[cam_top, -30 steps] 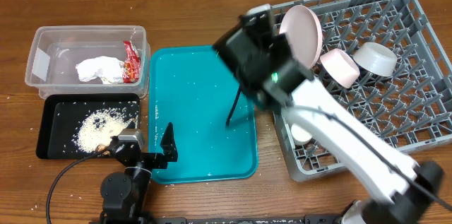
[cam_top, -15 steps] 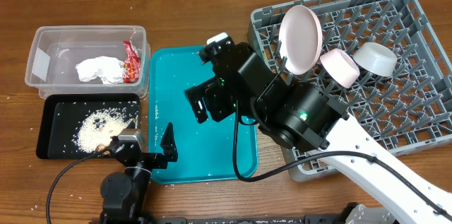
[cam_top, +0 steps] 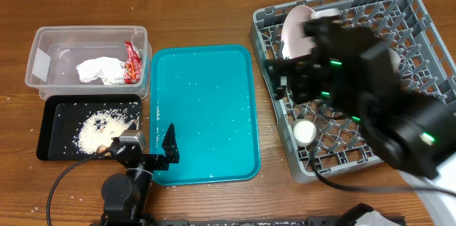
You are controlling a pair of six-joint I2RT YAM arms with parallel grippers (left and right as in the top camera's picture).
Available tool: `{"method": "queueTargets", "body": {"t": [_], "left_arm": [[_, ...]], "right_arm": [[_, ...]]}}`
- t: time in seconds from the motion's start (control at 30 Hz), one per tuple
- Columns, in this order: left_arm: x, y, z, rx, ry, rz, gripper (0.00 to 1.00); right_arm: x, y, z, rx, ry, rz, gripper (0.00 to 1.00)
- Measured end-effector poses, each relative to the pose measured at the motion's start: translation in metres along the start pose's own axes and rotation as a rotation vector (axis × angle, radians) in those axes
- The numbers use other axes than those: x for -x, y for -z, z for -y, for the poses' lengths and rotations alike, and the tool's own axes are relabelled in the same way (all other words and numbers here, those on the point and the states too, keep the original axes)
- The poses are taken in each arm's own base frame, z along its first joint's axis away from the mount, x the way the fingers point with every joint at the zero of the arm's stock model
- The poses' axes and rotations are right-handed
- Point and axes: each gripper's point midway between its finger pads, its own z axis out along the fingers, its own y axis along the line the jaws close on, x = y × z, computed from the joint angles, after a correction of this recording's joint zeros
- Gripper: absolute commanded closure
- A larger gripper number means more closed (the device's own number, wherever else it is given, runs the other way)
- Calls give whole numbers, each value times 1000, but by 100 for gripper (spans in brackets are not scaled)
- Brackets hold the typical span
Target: Sort waste into correct bins and load items into the dishwasher
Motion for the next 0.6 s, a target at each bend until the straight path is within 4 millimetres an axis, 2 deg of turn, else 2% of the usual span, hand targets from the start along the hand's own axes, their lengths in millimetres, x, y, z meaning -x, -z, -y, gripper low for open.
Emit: {"method": "queueTargets", "body": {"t": [0.1, 0.17, 0.3, 0.37, 0.47, 0.6], "left_arm": [[0, 0, 0, 0, 0, 0, 0], [0, 0, 0, 0, 0, 0, 0], [0, 0, 0, 0, 0, 1, 0], [0, 0, 0, 0, 0, 1, 0], [0, 0, 0, 0, 0, 1, 0], [0, 0, 0, 0, 0, 2, 0]], "right_arm": [[16, 15, 12, -13, -2, 102, 0], [19, 20, 22, -28, -8, 159, 0], [13, 17, 42, -41, -26, 273, 0], [4, 11, 53, -43, -31, 333, 0], [-25, -2, 71, -60, -40, 378, 0], [-86, -20, 96, -100, -58, 363, 0]]}}
